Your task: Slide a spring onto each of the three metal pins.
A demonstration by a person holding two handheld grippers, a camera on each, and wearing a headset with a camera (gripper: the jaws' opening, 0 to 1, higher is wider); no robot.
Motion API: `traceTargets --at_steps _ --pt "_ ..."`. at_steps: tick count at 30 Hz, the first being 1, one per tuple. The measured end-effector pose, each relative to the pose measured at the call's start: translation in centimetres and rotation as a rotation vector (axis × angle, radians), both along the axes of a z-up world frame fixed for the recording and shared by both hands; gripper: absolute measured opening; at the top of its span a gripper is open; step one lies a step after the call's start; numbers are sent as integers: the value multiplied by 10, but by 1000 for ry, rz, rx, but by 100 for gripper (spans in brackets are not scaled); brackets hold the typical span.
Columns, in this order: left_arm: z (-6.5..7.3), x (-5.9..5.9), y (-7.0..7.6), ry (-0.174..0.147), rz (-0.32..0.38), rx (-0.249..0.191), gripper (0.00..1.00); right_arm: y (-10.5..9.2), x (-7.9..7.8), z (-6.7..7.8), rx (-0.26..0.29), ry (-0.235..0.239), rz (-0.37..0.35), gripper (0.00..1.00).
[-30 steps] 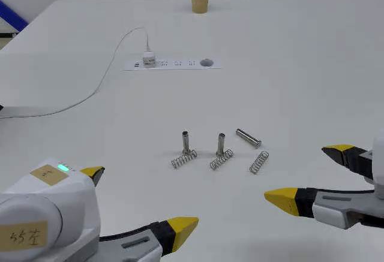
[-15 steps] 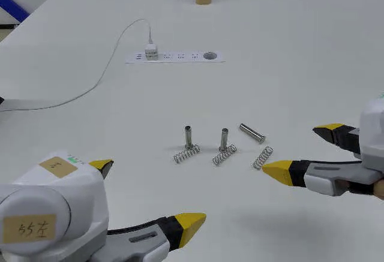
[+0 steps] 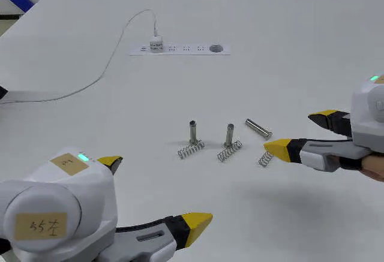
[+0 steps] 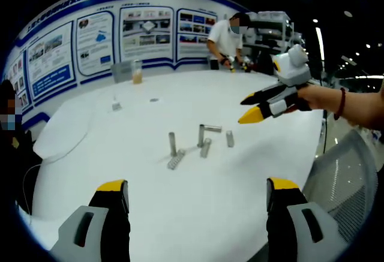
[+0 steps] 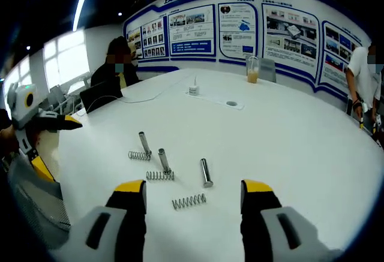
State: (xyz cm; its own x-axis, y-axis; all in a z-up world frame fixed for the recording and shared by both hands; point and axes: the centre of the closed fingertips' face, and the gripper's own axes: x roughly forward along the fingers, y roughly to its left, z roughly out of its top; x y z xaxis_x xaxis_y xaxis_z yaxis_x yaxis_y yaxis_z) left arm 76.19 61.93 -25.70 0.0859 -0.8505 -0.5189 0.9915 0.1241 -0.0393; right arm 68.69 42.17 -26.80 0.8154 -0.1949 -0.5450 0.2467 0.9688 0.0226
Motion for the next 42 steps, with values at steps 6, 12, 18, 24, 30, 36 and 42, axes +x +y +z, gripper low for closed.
traceTargets --at_steps 6,12,18,24,30,36,42 --pt "-2 1 -3 0 -1 3 97 -8 11 -5 -1 8 10 64" --pt "-4 0 -6 0 -6 3 96 -11 24 -11 4 12 31 61" --pt "-6 -1 -7 1 -14 1 96 -14 37 -17 15 11 38 57" --pt "-7 0 -8 4 -11 -4 95 -19 51 -23 34 0 38 49" --pt "-8 2 -8 5 -11 -3 95 -24 61 -32 61 1 35 41" --pt "-10 2 -8 5 -10 1 95 -28 70 -42 76 12 45 34" --pt "-14 3 -8 -1 -9 16 95 -30 76 -54 95 29 45 31"
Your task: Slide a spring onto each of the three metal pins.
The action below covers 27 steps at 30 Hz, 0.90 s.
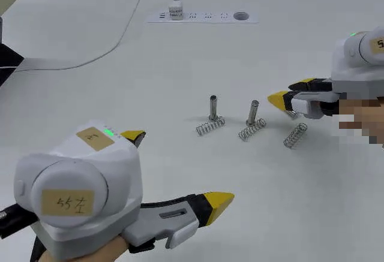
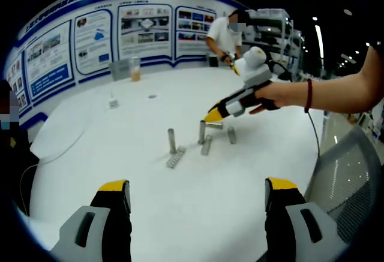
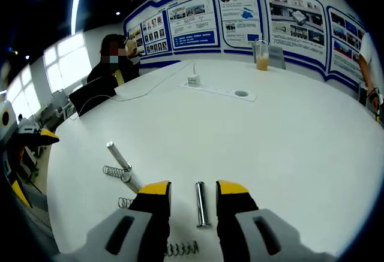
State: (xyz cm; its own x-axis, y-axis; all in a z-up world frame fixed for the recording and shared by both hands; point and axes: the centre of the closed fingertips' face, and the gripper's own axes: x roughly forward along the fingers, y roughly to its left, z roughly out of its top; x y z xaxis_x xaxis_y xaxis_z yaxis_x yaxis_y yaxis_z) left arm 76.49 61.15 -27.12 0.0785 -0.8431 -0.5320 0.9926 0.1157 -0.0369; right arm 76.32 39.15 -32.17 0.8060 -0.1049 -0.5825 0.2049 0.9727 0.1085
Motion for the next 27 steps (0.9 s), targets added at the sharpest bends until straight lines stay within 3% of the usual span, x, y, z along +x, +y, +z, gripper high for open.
traceTargets --at_steps 9,22,27 --pt "-3 2 -2 6 3 9 94 -5 5 -16 -15 28 3 22" --pt "-4 2 -3 1 -5 17 94 -6 6 -24 8 41 -3 14" --pt "-5 1 -2 8 -5 21 92 -7 6 -25 -13 55 16 10"
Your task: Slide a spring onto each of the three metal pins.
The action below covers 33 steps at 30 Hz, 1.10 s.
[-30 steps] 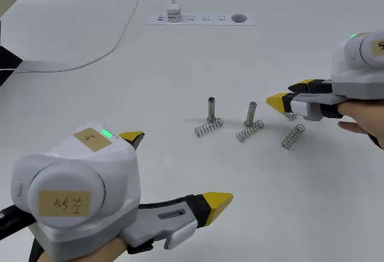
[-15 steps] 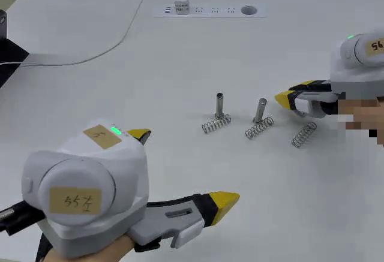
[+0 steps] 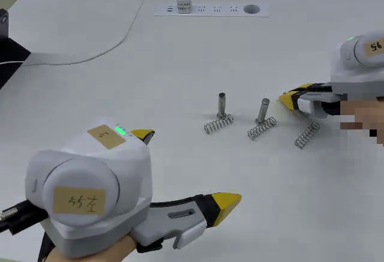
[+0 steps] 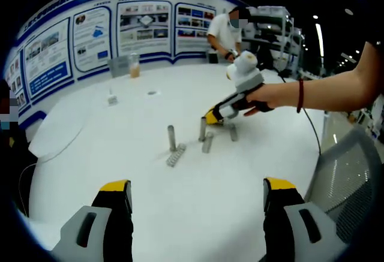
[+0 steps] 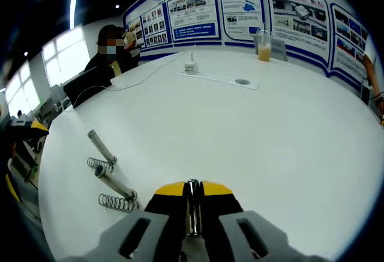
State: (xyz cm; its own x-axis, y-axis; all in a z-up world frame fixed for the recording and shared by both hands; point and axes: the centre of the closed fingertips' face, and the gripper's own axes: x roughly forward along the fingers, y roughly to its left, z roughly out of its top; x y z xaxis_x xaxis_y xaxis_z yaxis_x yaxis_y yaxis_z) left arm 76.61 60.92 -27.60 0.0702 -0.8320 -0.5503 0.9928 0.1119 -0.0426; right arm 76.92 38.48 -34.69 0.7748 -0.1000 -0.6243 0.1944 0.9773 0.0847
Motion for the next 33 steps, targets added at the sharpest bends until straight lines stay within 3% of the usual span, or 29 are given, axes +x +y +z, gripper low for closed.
traceTargets --at_steps 5,7,18,33 --pt "2 1 0 -4 0 -5 92 1 0 0 -4 10 12 9" --pt "2 1 0 -4 0 -5 92 0 -1 0 28 11 -6 9" --pt "5 -1 -2 -8 -5 -13 92 -1 -7 19 86 -39 -44 9" --pt "12 -8 -4 -19 -30 -32 91 6 -19 39 90 -59 -46 9"
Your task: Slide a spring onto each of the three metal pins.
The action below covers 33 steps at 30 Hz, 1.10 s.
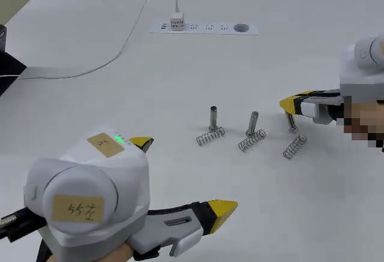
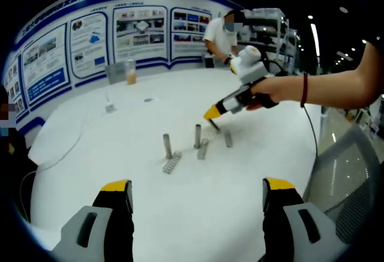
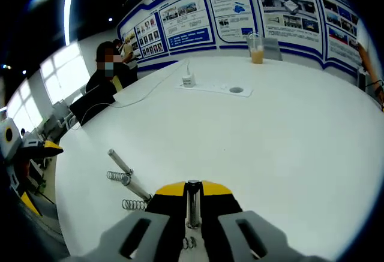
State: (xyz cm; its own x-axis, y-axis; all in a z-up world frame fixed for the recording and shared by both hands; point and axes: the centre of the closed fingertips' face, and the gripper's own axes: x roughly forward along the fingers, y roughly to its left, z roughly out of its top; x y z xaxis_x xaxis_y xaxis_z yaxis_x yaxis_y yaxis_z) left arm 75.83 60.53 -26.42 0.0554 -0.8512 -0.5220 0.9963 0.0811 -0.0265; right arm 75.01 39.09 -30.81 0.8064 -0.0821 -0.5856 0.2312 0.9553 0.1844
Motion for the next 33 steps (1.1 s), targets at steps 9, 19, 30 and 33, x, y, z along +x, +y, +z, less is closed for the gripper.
traceTargets --at_steps 9,19,30,33 --pt "3 0 1 -8 0 -12 91 4 -5 5 -18 8 13 9" --pt "6 -2 2 -11 -3 -18 90 10 -17 9 -67 41 40 9" --pt "8 -3 3 -14 -5 -29 90 16 -25 8 -101 84 56 9" --pt "8 -3 4 -17 -6 -28 90 17 -26 8 -100 88 56 9"
